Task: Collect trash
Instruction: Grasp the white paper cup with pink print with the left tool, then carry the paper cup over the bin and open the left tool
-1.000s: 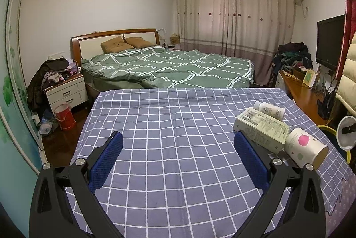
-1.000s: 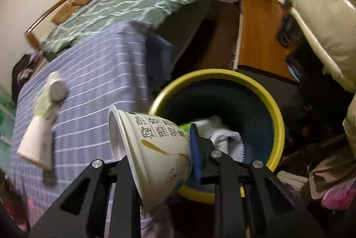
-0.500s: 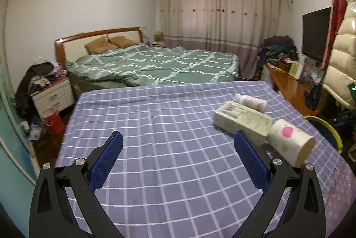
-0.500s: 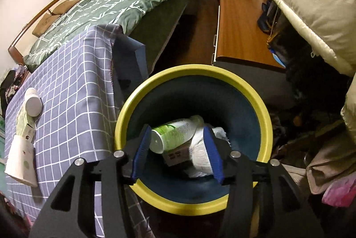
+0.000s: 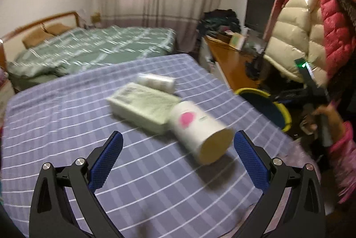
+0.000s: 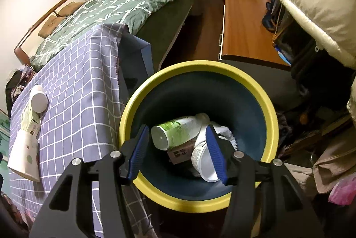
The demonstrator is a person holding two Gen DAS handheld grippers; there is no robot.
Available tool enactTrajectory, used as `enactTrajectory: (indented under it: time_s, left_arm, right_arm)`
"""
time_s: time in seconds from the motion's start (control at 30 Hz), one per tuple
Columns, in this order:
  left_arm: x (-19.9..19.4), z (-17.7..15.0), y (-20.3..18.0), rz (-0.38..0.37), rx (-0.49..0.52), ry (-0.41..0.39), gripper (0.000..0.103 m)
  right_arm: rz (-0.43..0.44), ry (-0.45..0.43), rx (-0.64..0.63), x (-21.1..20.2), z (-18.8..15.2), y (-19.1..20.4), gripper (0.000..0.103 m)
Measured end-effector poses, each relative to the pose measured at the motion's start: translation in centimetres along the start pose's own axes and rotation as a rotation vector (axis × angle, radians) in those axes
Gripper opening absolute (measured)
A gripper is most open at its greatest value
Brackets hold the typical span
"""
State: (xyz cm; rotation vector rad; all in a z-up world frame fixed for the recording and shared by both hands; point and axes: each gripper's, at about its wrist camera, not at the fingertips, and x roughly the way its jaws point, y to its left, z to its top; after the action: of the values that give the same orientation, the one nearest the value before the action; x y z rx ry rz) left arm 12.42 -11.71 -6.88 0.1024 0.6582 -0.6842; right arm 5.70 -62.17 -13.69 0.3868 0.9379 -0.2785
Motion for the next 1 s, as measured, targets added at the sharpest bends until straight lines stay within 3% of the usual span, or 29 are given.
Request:
enactTrajectory:
  time_s: [0.1, 0.23, 0.33, 0.43, 0.7, 1.0]
  left_arm:
    - [1.7, 2.1, -1.3, -0.028, 0.01, 0.065, 0.098]
    - [5.8, 6.2, -1.7, -0.012, -0.018, 0.283, 0.098]
    - [8.6, 7.1, -1.8, -0.005, -0.052, 0.455, 0.098]
    - [10.6, 6.6, -1.8, -0.005, -0.102, 0.598, 0.087]
    - [13.0, 5.5, -2.3, 0.042, -0.148, 0.733, 0.078]
    - [15.2, 3.8, -3.3, 0.08, -0.096, 0.818, 0.074]
  right_arm:
    - [0.006, 0.006, 0.003, 0.2, -0.1, -0.4, 0.051]
    - [0.008, 0.005, -0.005, 0.0, 0.1, -0.7, 0.051]
    - [0.018, 0.007, -0.012, -0.1, 0.0, -0.9, 0.051]
    - [0.028, 0.016, -0.015, 0.3, -0.1, -1.0, 0.052]
    - [0.064, 0.046, -0.023, 1.6, -0.7, -1.3, 0.052]
    - [0.07, 0.066, -0.008, 2.1, -1.7, -2.8, 0.052]
